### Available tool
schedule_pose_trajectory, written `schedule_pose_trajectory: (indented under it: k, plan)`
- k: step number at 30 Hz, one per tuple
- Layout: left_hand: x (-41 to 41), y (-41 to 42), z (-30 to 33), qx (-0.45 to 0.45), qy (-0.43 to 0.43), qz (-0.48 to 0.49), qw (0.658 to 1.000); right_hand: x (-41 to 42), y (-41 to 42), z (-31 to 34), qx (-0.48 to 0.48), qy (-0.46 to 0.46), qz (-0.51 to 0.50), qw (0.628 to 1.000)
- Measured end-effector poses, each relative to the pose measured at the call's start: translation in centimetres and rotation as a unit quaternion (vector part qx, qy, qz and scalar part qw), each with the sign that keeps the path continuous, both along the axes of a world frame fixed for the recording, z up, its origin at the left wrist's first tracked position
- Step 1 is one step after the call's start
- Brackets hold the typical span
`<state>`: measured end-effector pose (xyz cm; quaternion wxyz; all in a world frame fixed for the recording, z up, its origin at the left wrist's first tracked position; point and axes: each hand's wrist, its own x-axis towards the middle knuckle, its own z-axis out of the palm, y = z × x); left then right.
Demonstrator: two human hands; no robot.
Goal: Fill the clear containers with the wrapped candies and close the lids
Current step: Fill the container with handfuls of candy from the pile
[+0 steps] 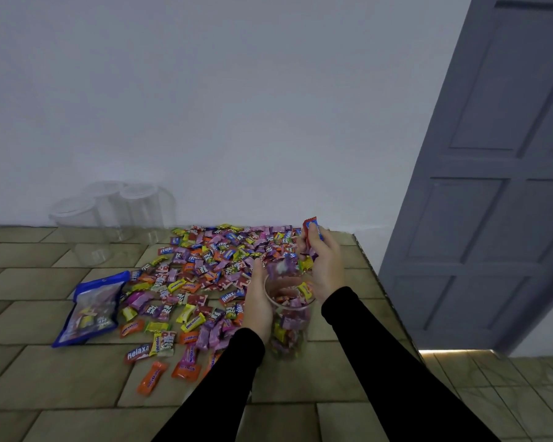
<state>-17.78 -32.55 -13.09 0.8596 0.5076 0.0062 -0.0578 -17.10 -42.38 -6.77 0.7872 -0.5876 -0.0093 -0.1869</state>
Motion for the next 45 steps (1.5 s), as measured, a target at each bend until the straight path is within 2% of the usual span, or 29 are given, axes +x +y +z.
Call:
schedule_pose_trajectory:
  k: [9, 12, 16, 20, 23, 26, 29, 35, 40, 42, 45]
  plan:
    - [0.3, -0.3, 0.3, -0.020, 0.005, -0.003, 1.000, -0.3, -0.1, 0.0, -0.008, -0.050, 0.060, 0.997]
    - [0.2, -0.2, 0.2, -0.003, -0.004, -0.002, 1.000, -0.3, -0.4, 0.0, -0.024, -0.024, 0.076, 0.997]
    - [0.2, -0.1, 0.2, -0.002, 0.005, -0.005, 1.000, -0.5, -0.8, 0.3, -0.100, 0.006, 0.115, 0.988]
    - [0.0, -0.2, 0.5, -0.025, 0.026, 0.018, 0.999, -0.6, -0.7, 0.2, -0.060, 0.003, 0.162, 0.985]
    - [0.3, -0.1, 0.2, -0.034, 0.012, 0.020, 0.999, -0.6, -0.6, 0.2, -0.084, -0.022, 0.176, 0.981]
    - [0.5, -0.1, 0.1, 0.017, -0.016, 0.025, 0.999, -0.9, -0.5, 0.4, -0.106, -0.037, 0.166, 0.980]
    - [0.5, -0.2, 0.2, 0.028, -0.045, 0.029, 0.998, -1.0, -0.5, 0.4, -0.103, -0.031, 0.153, 0.982]
    - [0.1, 0.3, 0.7, 0.040, -0.008, -0.022, 0.999, 0.3, -1.3, 1.5, -0.037, 0.040, 0.079, 0.995]
    - [0.2, 1.7, 1.0, 0.074, -0.017, -0.054, 0.996, 1.6, -2.8, 1.6, -0.064, 0.079, 0.017, 0.995]
    - [0.7, 2.3, 0.7, 0.126, -0.024, -0.031, 0.991, 2.0, -3.2, 0.2, -0.103, 0.107, 0.000, 0.989]
    - [1.7, 3.0, -0.2, 0.252, -0.053, 0.012, 0.966, 3.0, -4.0, -3.6, -0.181, 0.147, -0.001, 0.972]
